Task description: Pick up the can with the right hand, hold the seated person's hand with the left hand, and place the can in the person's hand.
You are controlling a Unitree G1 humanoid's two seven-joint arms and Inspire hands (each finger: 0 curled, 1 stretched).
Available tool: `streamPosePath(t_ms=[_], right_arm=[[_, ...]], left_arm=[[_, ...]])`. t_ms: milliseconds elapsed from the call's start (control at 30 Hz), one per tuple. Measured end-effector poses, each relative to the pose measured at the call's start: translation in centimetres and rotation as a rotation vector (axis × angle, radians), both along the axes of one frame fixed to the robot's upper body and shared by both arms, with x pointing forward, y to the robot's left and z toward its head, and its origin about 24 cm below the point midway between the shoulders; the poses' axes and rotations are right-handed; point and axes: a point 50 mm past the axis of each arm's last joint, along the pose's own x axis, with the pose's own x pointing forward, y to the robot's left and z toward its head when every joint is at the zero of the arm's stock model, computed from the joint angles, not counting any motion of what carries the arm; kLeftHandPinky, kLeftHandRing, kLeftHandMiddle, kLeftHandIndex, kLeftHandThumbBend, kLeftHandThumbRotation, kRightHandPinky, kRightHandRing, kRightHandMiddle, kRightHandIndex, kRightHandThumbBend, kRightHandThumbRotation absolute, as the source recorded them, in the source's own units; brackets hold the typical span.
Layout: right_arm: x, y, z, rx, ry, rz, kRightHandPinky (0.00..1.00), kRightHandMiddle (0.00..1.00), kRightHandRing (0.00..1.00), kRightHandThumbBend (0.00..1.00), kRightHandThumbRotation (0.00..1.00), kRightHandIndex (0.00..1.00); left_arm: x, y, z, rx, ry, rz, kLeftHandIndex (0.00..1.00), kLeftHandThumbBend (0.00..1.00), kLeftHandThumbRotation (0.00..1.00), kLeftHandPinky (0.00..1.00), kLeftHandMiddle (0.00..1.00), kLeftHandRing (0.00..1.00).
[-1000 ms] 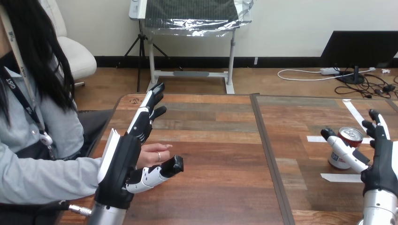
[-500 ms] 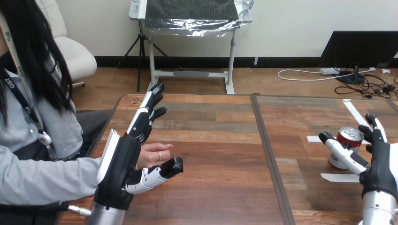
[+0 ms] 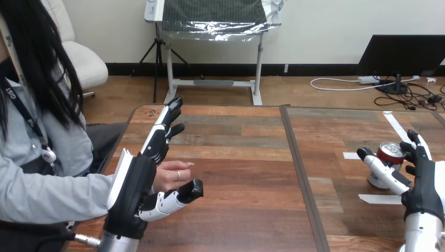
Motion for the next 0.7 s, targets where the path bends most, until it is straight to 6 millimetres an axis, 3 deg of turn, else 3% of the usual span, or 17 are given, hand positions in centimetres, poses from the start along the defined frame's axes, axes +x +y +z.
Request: streamPosePath(t_ms=[700], right_arm=[[0.36, -0.01, 0.12, 0.031, 0.007, 0.002, 0.86, 0.88, 0.89, 1.0, 0.5, 0.94]], left_arm=[[-0.02, 0.09, 0.09, -0.003, -0.003, -0.002, 0.95, 1.0, 0.71, 0.92, 0.99, 0.97]])
